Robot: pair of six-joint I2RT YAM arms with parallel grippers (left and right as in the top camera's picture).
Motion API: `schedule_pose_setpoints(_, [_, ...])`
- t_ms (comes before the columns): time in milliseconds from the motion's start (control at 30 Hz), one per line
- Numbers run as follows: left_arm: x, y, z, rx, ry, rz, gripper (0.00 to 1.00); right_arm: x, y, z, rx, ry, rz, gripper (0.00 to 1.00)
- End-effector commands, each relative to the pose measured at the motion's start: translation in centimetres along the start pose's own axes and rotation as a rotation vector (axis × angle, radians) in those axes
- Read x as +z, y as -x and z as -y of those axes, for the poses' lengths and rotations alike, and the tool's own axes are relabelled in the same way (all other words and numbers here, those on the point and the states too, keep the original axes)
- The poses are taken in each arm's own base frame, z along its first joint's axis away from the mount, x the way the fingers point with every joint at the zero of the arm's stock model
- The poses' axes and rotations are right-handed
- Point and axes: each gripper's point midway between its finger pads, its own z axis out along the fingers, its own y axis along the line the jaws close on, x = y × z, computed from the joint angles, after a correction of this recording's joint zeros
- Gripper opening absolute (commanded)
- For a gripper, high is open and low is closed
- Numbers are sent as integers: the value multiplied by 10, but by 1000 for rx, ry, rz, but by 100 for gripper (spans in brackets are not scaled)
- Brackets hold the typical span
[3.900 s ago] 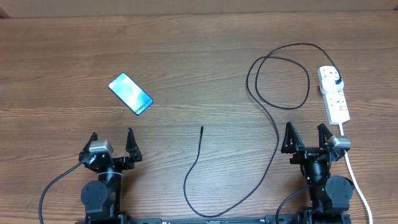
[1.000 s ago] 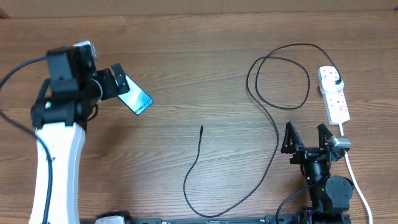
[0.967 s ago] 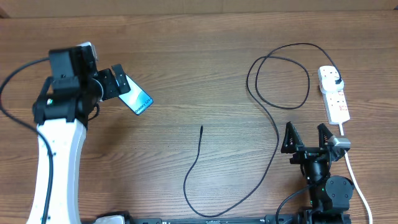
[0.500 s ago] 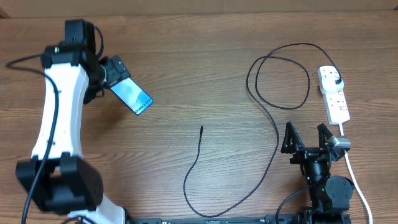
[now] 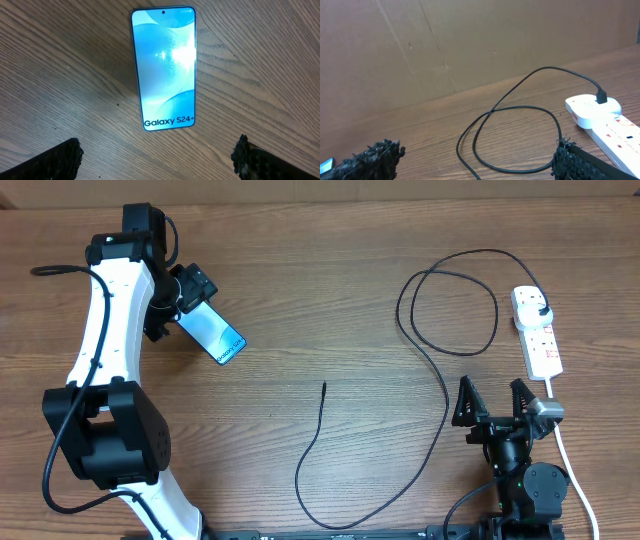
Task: Plug charger to phone and switch on socket
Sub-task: 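Move the left gripper forward over the Galaxy phone, then lower the left gripper onto the phone's top edge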
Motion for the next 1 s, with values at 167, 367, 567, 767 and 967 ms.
schedule_pose_setpoints(167, [-4,0,8,-46,-22,-1,100,0,-3,1,-3,-1,-1,100])
schedule_pose_setpoints(367, [-4,-1,5,-109,-10,-6,100,0,-3,1,-3,-1,-1,100])
schedule_pose_setpoints(567, [-4,0,2,-172,4,1,100,0,-3,1,-3,-1,-1,100])
schedule_pose_setpoints(767, [-2,3,-7,-215,56,25,100,0,-3,1,-3,-1,-1,100])
schedule_pose_setpoints(967, [10,-2,-12,-224,100,-2,100,0,-3,1,-3,-1,-1,100])
